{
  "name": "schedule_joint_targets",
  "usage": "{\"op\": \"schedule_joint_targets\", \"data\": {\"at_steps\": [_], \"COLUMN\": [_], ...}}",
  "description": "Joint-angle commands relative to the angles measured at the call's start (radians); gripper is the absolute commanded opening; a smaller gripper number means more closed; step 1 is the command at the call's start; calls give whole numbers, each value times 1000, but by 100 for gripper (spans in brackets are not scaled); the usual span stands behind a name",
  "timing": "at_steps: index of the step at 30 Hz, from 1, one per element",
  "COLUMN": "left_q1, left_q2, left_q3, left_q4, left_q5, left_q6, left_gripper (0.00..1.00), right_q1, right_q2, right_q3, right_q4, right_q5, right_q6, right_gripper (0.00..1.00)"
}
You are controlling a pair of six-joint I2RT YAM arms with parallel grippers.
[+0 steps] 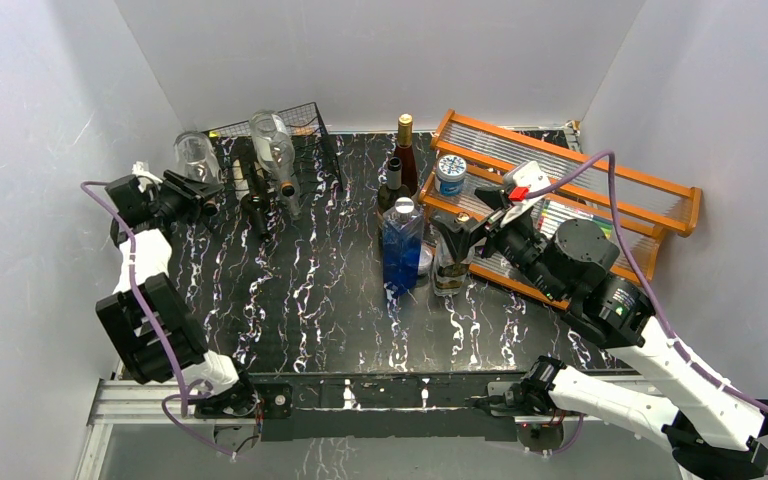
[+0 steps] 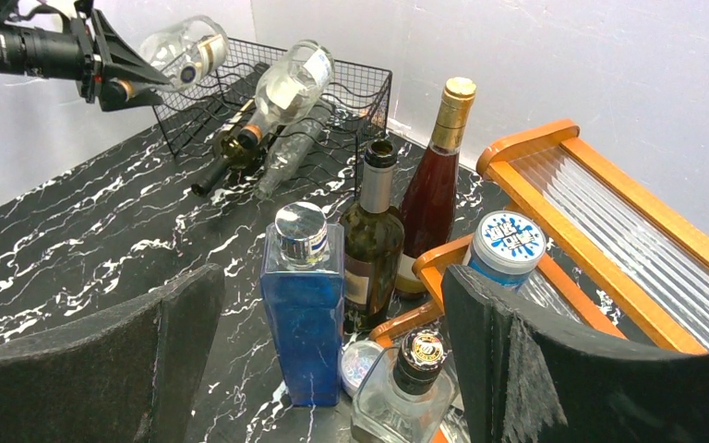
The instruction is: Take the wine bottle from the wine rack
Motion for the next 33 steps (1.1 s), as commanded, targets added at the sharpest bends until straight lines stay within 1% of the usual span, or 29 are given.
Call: {"op": "schedule_joint_targets", "data": {"at_steps": [1,12,15,25,33], "left_q1": [15,14,-4,-199,-368], "left_q2": [-160,-231,-259,-352,-448], "left_q3": [46,64,64,73,55], "left_q4": [292,300,282,139,-24], "left_q5": [79,114,128,123,92], "left_q6": [-6,-56,-50,86,232], "left_gripper": [0,0,0,0,0], "right_q1": [-4,-4,-4,-4,-4], "right_q2": [-14,11,24,98,166], "right_q3": [52,59,67,109,200], "right_q4": [25,26,26,18,32], "right_q5": [11,4,-3,-15,-9], "right_q6": [-6,-6,-5,6,-13], "right_gripper": [98,98,98,98,98]}}
